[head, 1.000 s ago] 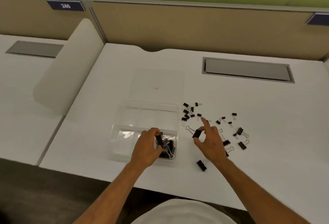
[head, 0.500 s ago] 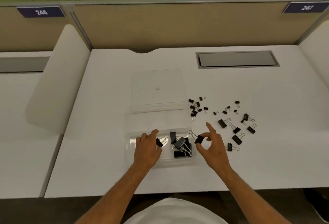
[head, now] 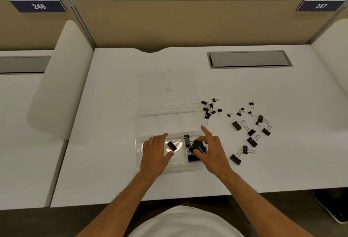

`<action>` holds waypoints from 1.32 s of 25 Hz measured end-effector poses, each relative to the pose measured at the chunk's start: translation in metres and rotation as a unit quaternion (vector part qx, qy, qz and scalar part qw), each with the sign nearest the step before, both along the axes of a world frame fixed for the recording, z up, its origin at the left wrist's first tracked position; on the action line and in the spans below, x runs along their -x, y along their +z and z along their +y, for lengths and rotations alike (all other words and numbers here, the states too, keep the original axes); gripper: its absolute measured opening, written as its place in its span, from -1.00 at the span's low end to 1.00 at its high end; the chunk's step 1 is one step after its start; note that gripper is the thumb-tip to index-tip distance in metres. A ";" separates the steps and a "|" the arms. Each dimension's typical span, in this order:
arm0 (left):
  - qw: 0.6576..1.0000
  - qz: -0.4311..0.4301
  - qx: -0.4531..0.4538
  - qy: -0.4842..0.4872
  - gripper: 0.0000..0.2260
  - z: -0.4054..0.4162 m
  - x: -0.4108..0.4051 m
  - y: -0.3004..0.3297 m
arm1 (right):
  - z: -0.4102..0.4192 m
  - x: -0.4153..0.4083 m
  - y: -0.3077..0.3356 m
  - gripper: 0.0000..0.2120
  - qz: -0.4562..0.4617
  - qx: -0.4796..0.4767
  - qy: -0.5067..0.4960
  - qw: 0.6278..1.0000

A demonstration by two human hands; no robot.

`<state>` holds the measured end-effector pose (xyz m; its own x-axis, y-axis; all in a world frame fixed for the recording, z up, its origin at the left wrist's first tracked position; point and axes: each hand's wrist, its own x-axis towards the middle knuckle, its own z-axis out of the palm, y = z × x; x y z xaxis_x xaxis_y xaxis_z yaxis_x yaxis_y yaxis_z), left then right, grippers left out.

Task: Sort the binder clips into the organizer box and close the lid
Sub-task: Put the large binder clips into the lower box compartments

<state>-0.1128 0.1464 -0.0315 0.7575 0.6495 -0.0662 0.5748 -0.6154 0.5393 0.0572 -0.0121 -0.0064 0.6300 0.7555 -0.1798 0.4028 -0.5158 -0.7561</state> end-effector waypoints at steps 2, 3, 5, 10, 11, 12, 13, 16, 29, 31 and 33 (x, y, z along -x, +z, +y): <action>0.999 -0.025 0.026 0.017 -0.38 -0.001 0.012 0.003 | 0.016 0.010 -0.004 -0.18 -0.022 0.014 0.054 0.998; 0.999 -0.028 0.035 0.024 -0.37 -0.002 0.018 0.004 | 0.024 0.014 -0.008 -0.19 -0.040 0.025 0.082 0.996; 0.998 -0.027 0.039 0.036 -0.36 -0.003 0.030 0.005 | 0.037 0.020 -0.017 -0.20 -0.125 0.058 0.143 0.980; 0.997 -0.034 0.045 0.059 -0.39 -0.003 0.051 0.009 | 0.046 0.018 -0.039 -0.15 -0.249 0.142 0.203 0.936; 0.996 -0.034 0.047 0.068 -0.40 -0.003 0.053 0.010 | 0.045 0.017 -0.043 -0.12 -0.253 0.149 0.207 0.933; 0.995 -0.034 0.050 0.076 -0.40 -0.004 0.053 0.011 | 0.044 0.016 -0.044 -0.11 -0.257 0.149 0.210 0.931; 0.995 -0.034 0.052 0.081 -0.40 -0.005 0.053 0.011 | 0.044 0.017 -0.045 -0.10 -0.254 0.145 0.215 0.932; 0.995 -0.037 0.056 0.078 -0.40 -0.005 0.046 0.011 | 0.041 0.014 -0.036 -0.13 -0.205 0.114 0.221 0.947; 0.996 -0.053 0.065 -0.018 -0.42 -0.059 -0.065 0.017 | -0.075 -0.078 -0.013 -0.19 -0.072 0.043 0.096 0.992; 0.996 -0.051 0.069 -0.018 -0.42 -0.078 -0.086 0.020 | -0.096 -0.099 -0.011 -0.23 -0.072 0.039 0.094 0.992; 0.997 -0.048 0.066 -0.009 -0.42 -0.099 -0.107 0.021 | -0.115 -0.121 -0.012 -0.26 -0.075 0.036 0.085 0.993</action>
